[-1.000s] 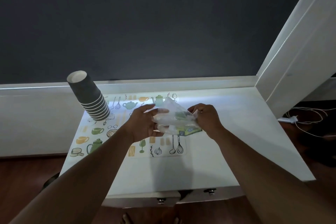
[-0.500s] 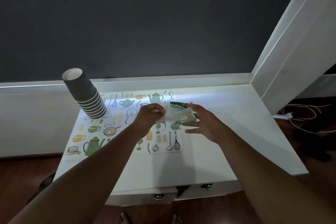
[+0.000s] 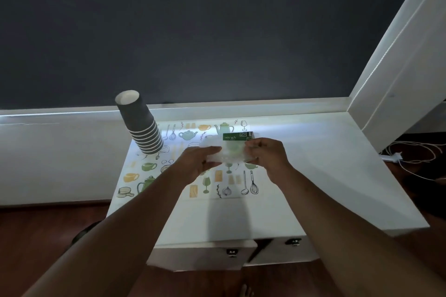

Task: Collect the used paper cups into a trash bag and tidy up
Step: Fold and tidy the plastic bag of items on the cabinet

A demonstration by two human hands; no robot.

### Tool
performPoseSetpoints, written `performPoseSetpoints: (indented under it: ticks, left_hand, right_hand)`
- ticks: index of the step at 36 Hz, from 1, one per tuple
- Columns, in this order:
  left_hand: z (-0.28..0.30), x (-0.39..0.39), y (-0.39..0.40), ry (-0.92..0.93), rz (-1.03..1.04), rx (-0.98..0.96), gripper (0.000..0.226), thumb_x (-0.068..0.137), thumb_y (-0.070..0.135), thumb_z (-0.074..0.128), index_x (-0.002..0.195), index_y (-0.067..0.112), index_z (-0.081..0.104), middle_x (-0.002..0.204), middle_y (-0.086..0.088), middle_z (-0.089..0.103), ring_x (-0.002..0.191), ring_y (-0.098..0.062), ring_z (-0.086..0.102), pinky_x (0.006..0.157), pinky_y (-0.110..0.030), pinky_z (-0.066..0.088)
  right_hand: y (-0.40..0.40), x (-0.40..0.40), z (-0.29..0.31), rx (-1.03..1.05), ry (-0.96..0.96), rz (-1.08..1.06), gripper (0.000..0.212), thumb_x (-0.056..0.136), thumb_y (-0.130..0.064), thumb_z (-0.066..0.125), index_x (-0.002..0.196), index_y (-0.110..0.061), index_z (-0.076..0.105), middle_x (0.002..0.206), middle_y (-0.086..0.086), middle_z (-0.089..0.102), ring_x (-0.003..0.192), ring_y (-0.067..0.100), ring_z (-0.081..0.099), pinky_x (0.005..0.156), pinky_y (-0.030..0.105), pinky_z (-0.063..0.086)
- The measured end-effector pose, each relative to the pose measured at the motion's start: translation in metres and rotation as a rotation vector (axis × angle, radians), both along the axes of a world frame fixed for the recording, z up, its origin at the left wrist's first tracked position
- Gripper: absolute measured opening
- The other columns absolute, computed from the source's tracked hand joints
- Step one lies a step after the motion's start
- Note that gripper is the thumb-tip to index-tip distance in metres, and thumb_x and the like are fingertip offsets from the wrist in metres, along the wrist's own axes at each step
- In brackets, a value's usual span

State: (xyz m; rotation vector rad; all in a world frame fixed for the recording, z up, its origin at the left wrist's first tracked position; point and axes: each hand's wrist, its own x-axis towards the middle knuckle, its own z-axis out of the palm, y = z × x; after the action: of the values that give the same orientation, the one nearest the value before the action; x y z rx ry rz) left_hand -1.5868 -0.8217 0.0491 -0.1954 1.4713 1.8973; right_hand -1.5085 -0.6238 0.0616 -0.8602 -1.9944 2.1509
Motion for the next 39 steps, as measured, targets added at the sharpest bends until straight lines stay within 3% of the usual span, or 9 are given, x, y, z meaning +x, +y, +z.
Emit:
performPoseSetpoints:
  ticks: [4, 7, 10, 16, 20, 25, 33, 36, 39]
  left_hand:
    - [0.001, -0.005, -0.036, 0.021, 0.086, -0.038, 0.021, 0.077, -0.002, 0.076, 0.096, -0.008, 0.069, 0.104, -0.02, 0.069, 0.083, -0.029, 0.075, 0.064, -0.028, 0.06]
    - [0.001, -0.004, -0.073, 0.045, 0.067, -0.042, 0.021, 0.082, 0.0, 0.072, 0.102, -0.006, 0.069, 0.105, -0.019, 0.068, 0.089, -0.029, 0.072, 0.068, -0.033, 0.06]
    - [-0.001, -0.001, -0.12, 0.076, 0.037, -0.059, 0.01, 0.088, 0.003, 0.065, 0.094, 0.002, 0.073, 0.095, -0.012, 0.07, 0.074, -0.023, 0.073, 0.064, -0.033, 0.06]
    - [0.005, -0.001, -0.216, 0.153, -0.059, -0.093, 0.021, 0.091, 0.004, 0.058, 0.096, 0.012, 0.076, 0.091, -0.011, 0.069, 0.075, -0.031, 0.072, 0.066, -0.035, 0.06]
    - [0.013, -0.004, -0.27, 0.136, -0.003, -0.019, 0.033, 0.093, -0.008, 0.048, 0.105, 0.013, 0.071, 0.098, -0.009, 0.065, 0.079, -0.038, 0.073, 0.063, -0.028, 0.06]
    - [0.017, -0.008, -0.333, 0.078, 0.028, 0.1, 0.041, 0.092, -0.015, 0.035, 0.121, 0.002, 0.06, 0.106, -0.017, 0.072, 0.077, -0.031, 0.075, 0.062, -0.024, 0.06]
    - [0.012, -0.038, -0.404, -0.178, 0.115, 0.408, 0.043, 0.075, 0.004, 0.043, 0.109, -0.013, 0.062, 0.111, -0.038, 0.064, 0.095, -0.048, 0.068, 0.082, -0.038, 0.06]
    - [0.002, -0.057, -0.42, -0.16, 0.139, 0.286, 0.027, 0.084, 0.011, 0.055, 0.096, -0.01, 0.066, 0.105, -0.029, 0.067, 0.085, -0.038, 0.072, 0.078, -0.034, 0.061]
    - [-0.016, -0.069, -0.43, -0.028, 0.174, 0.076, 0.014, 0.094, -0.001, 0.052, 0.105, -0.004, 0.061, 0.111, -0.02, 0.064, 0.086, -0.024, 0.072, 0.078, -0.028, 0.061]
  right_hand:
    - [-0.028, -0.006, 0.006, -0.032, -0.04, 0.0, 0.021, 0.077, 0.01, 0.07, 0.079, -0.01, 0.075, 0.094, 0.012, 0.073, 0.075, 0.026, 0.074, 0.06, 0.032, 0.06]
    - [-0.057, -0.007, 0.007, 0.027, -0.098, 0.023, 0.015, 0.076, 0.005, 0.076, 0.082, -0.009, 0.076, 0.098, 0.015, 0.073, 0.085, 0.03, 0.072, 0.066, 0.034, 0.061]
    - [-0.094, -0.01, 0.006, 0.048, -0.141, 0.028, 0.018, 0.076, 0.008, 0.073, 0.077, -0.009, 0.075, 0.096, 0.018, 0.073, 0.085, 0.033, 0.072, 0.066, 0.035, 0.062]
    - [-0.182, -0.018, 0.008, 0.022, -0.161, 0.065, 0.03, 0.076, 0.014, 0.065, 0.064, -0.011, 0.076, 0.087, 0.015, 0.072, 0.056, 0.026, 0.071, 0.057, 0.029, 0.06]
    - [-0.241, -0.028, 0.01, -0.052, -0.113, 0.048, 0.025, 0.076, 0.016, 0.059, 0.081, -0.006, 0.071, 0.092, 0.02, 0.068, 0.056, 0.029, 0.069, 0.054, 0.03, 0.059]
    - [-0.299, -0.039, 0.01, -0.203, -0.06, 0.167, 0.052, 0.08, 0.018, 0.057, 0.115, -0.02, 0.063, 0.107, 0.017, 0.06, 0.069, 0.032, 0.071, 0.06, 0.032, 0.059]
    - [-0.36, -0.083, 0.01, -0.154, -0.082, 0.201, 0.033, 0.079, 0.027, 0.049, 0.075, 0.001, 0.068, 0.104, 0.027, 0.062, 0.075, 0.037, 0.071, 0.058, 0.029, 0.06]
    - [-0.381, -0.108, -0.001, -0.113, -0.087, 0.241, 0.033, 0.077, 0.025, 0.047, 0.075, 0.0, 0.069, 0.1, 0.024, 0.062, 0.085, 0.033, 0.068, 0.069, 0.033, 0.062]
    - [-0.398, -0.127, -0.012, -0.238, -0.109, 0.282, 0.025, 0.081, 0.012, 0.045, 0.088, 0.005, 0.069, 0.099, 0.019, 0.064, 0.091, 0.031, 0.067, 0.083, 0.036, 0.059]
